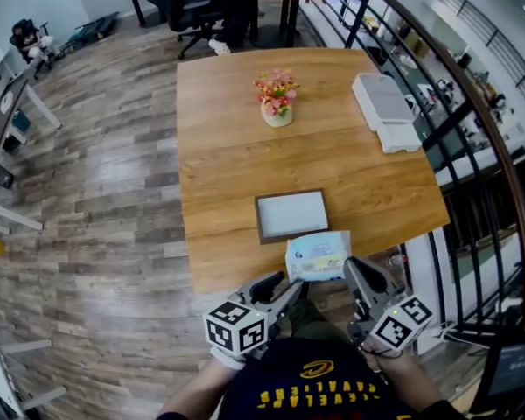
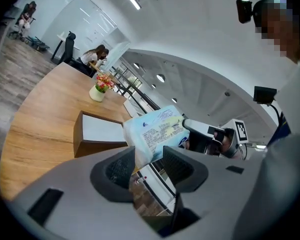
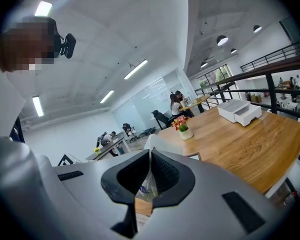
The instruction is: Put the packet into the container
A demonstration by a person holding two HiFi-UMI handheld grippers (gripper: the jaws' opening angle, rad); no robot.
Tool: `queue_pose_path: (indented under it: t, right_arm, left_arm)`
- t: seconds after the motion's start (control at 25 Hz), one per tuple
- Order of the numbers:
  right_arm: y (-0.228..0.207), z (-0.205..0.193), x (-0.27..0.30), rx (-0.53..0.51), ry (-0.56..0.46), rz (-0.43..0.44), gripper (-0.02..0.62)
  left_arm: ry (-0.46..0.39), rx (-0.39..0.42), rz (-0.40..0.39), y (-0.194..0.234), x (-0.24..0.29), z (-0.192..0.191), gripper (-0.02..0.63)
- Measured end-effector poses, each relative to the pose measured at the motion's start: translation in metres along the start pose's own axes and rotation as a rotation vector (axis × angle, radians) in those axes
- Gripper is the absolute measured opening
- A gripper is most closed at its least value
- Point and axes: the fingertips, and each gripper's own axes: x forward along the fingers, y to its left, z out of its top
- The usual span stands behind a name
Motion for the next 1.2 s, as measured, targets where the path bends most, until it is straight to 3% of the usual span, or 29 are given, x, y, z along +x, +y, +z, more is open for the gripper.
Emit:
queue_pose_path:
  t: [0.16,0.24,0.4,0.8,1.2]
  right_arm:
    - [-0.012,0.002,0.018,0.035,0.009,0.060,0.021]
    - [-0.020,0.005,0.027,0.055,0.017,0.094,0.021]
    - [-0.043,0.007,0.039,0.062,0.056,0.145,0.021]
    - [-0.089,0.000,0.084,0.040,0.168,0.234,0.023]
    - [-0.100,-0.029,0.119,-0.048,0.243,0.222,0.023]
  left_arm:
    - [0.003,-0.009,0.046,0.014,0.013,0.009,0.160]
    - [-0.011,-0.022,0.076,0.022,0.017,0.016,0.093]
    - [-0.030,-0.013,0.138,0.028,0.031,0.027,0.051]
    - [-0.104,0.121,0.349,0.040,0.047,0.066,0.011]
    - [-0.077,0.105,0.409,0.077,0.051,0.065,0.006]
